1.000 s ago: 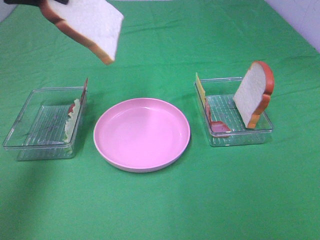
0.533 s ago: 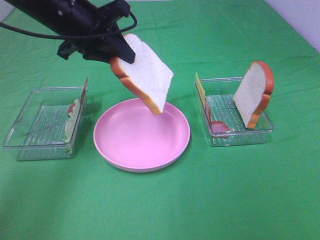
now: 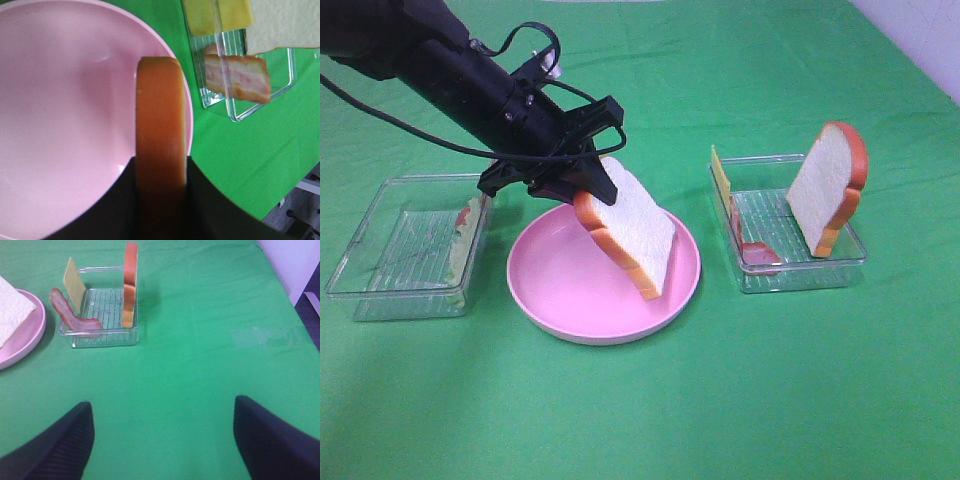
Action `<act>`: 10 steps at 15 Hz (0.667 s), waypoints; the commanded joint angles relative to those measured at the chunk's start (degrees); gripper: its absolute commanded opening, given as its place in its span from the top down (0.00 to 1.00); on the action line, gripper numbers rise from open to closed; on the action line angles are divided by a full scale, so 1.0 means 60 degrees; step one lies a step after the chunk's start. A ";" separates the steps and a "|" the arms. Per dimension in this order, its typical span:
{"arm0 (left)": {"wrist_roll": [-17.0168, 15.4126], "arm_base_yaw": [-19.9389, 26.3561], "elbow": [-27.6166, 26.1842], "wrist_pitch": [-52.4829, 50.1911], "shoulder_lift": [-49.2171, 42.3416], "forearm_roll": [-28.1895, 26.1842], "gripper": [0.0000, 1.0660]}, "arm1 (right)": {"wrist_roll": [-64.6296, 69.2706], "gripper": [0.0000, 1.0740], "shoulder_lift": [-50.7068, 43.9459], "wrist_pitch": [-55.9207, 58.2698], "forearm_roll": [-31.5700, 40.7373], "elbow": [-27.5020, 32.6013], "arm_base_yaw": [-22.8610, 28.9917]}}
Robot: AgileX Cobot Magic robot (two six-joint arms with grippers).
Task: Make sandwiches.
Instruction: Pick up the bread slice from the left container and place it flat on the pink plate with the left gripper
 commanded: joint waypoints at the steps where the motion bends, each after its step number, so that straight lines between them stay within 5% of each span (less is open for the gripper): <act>1: -0.0057 -0.0038 0.0029 -0.0153 0.0286 -0.0115 0.92 | -0.0086 0.32 -0.0134 -0.0115 0.0000 0.0019 -0.0038; 10: -0.0029 -0.0372 0.0029 -0.0458 0.0783 -0.0134 0.86 | -0.0086 0.32 -0.0134 -0.0115 0.0000 0.0019 -0.0038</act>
